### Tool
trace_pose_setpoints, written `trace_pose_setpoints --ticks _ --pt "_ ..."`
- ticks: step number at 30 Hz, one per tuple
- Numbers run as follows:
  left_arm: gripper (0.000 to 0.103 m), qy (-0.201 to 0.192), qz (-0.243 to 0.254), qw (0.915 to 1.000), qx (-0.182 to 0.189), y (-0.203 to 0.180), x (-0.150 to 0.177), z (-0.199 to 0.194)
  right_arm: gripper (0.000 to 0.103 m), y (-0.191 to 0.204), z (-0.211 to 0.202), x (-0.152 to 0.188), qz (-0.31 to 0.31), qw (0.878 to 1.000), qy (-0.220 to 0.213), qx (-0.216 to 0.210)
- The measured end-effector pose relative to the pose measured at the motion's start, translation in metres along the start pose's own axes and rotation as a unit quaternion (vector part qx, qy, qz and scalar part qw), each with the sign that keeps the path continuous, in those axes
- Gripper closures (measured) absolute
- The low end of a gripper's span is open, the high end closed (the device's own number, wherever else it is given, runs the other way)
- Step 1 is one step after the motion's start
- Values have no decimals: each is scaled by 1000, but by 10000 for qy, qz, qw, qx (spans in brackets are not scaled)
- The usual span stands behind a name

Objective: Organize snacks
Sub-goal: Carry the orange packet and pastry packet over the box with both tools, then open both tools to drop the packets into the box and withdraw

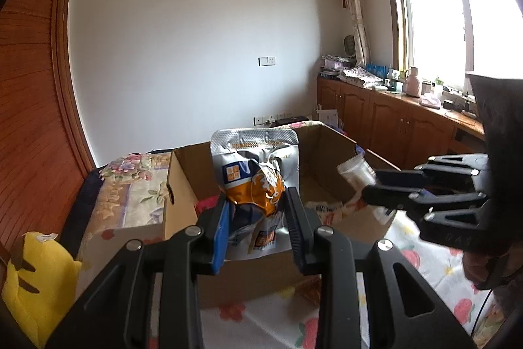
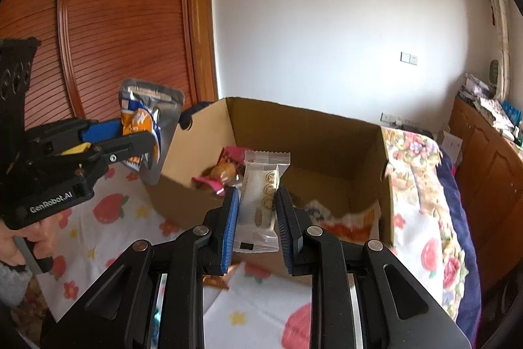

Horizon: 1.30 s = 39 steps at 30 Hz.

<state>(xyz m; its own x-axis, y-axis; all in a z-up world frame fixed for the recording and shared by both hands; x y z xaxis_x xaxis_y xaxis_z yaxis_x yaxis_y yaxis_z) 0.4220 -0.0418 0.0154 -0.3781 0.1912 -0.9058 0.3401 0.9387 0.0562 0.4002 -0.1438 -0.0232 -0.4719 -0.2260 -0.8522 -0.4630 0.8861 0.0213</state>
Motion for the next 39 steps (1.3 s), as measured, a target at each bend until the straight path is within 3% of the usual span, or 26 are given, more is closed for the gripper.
trace_pose_setpoints --ticks 13,24,27,31,39 --pt "72 117 -155 9998 15 12 8 52 82 -21 39 -1 149 9998 55 96" --pt "70 302 -184 9994 -19 6 23 65 81 -22 50 5 183 9996 177 114" --pt "68 320 -190 9993 -32 7 24 66 81 -22 48 3 179 9996 166 120" --pt "55 330 -205 9992 -62 6 25 65 80 -26 50 4 247 9994 193 126" --pt "51 334 -174 9993 -42 -1 30 48 75 -29 40 5 334 9992 110 174"
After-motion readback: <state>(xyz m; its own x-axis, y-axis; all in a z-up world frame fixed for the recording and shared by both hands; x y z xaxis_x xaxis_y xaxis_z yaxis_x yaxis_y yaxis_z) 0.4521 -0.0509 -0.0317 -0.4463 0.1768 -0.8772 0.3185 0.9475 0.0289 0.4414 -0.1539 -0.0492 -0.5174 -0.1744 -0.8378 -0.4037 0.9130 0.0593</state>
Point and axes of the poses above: each gripper's, at about its wrist camera, not at the fingertips, and z roughly the way its jaws point, y to its left, x to its underside, the point moved 10 cm from there along z, roughly the way its jaws point, and after that the axes turned 3 degrees about -x, right-handed, at the moved point
